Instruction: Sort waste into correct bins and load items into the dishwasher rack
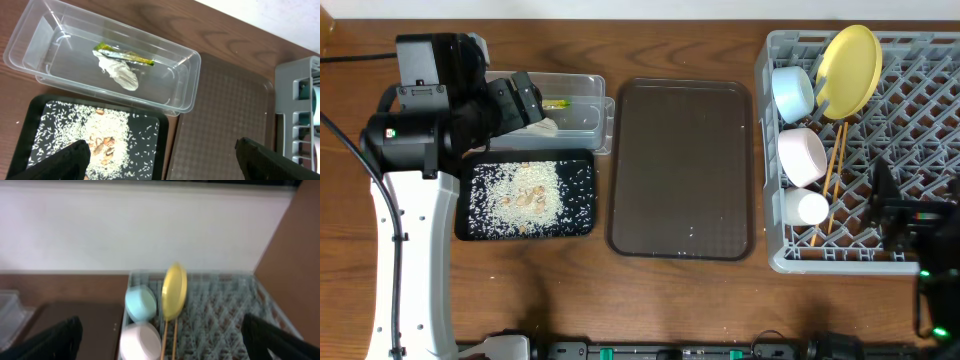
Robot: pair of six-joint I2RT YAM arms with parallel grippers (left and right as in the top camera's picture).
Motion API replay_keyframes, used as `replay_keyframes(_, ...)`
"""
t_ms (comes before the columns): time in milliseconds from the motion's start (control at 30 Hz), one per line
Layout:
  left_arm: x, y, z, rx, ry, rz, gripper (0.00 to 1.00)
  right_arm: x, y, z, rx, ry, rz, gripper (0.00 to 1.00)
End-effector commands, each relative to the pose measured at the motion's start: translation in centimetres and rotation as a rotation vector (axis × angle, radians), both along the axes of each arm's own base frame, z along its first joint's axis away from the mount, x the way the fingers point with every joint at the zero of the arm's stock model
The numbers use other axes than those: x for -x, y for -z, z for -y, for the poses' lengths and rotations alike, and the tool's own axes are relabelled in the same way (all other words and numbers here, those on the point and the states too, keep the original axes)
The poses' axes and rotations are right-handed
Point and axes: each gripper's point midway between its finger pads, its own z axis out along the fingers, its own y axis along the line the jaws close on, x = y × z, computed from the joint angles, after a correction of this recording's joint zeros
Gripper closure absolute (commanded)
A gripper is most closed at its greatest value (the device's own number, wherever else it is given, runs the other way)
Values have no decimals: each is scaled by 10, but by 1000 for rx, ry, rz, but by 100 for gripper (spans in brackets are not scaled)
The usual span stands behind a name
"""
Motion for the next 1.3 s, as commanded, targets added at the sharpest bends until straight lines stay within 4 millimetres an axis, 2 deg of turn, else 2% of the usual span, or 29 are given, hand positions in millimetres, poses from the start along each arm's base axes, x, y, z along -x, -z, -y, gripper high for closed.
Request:
replay_keyframes(0, -1, -3, -3, -13, -2, 8, 4, -11, 48, -7, -14, -40, 14, 1)
replay_keyframes(167, -1, -3, -3, -13, -2, 8, 4, -27, 107, -22, 2, -109, 122, 1)
replay_keyframes(367, -1, -3, -3, -13, -2, 8, 4, -25, 171, -32, 7, -146, 186, 1)
replay_keyframes(500, -1, -3, -3, -13, -2, 8, 4, -21, 194, -33, 9, -149, 202, 1)
replay_keyframes(633, -1, -3, -3, -13, -2, 8, 4, -20, 210, -34, 11, -151, 215, 1)
replay_keyframes(933, -1, -3, -3, -13, -2, 8, 4, -20, 239, -34, 1, -147, 111, 1)
replay_keyframes(1267, -1, -3, -3, -13, -2, 8, 4, -20, 238, -34, 1, -147, 112, 1)
